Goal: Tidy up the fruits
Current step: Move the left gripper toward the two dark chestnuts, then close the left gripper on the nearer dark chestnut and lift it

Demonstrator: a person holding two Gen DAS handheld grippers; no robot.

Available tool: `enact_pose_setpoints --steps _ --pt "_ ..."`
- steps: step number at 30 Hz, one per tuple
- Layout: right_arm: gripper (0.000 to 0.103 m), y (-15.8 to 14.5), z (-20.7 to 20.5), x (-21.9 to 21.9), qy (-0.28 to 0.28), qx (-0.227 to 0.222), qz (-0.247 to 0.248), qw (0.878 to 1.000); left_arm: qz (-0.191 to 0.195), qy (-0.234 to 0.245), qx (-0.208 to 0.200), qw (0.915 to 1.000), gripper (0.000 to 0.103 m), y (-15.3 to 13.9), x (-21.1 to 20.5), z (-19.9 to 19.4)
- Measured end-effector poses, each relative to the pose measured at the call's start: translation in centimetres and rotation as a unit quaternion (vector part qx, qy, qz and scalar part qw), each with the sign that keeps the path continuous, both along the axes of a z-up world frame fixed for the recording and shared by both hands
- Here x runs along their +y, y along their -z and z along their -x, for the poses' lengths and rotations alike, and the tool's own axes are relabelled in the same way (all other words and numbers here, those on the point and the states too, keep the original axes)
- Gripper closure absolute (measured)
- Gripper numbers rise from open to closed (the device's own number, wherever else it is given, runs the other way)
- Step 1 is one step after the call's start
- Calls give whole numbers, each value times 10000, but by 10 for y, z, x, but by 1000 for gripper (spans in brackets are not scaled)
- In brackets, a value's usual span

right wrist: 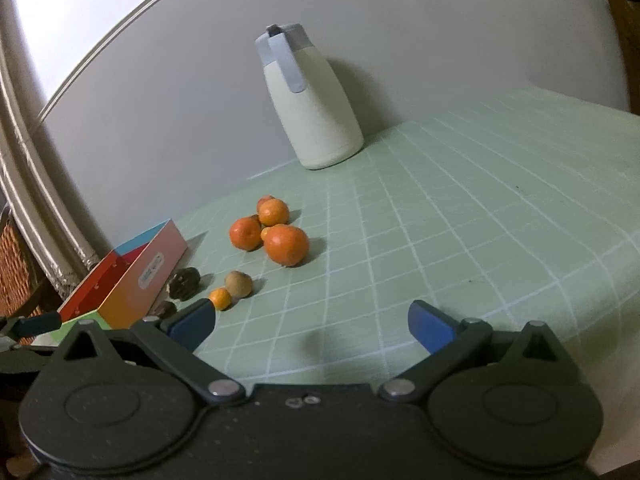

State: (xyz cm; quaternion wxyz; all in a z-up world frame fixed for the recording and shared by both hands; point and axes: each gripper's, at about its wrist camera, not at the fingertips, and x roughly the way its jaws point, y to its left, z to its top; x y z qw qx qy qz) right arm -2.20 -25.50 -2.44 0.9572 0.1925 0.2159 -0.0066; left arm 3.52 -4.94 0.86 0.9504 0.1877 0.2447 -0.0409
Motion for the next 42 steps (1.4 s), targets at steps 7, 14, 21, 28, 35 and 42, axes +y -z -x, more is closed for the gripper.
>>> enact_pose_setpoints --steps 7,14,21,28,35,42 --pt "0 4 -2 -7 145 102 -185 9997 -374 11 -239 9990 0 9 -8 -3" --pt "0 5 -4 -8 166 78 -287 9994 181 389 181 9989 0 7 -11 -20" --pt "0 6 -7 -7 131 103 -368 9992 813 438 400 9949 1 8 -9 -43" --pt "0 8 -13 -6 104 152 -455 9988 1312 218 823 9877 38 24 0 -65" --pt "0 9 -19 -3 115 184 -434 9988 1417 45 924 9856 38 36 7 -73" --pt "0 11 -21 0 80 234 -356 9991 1515 20 912 9842 38 40 9 -78"
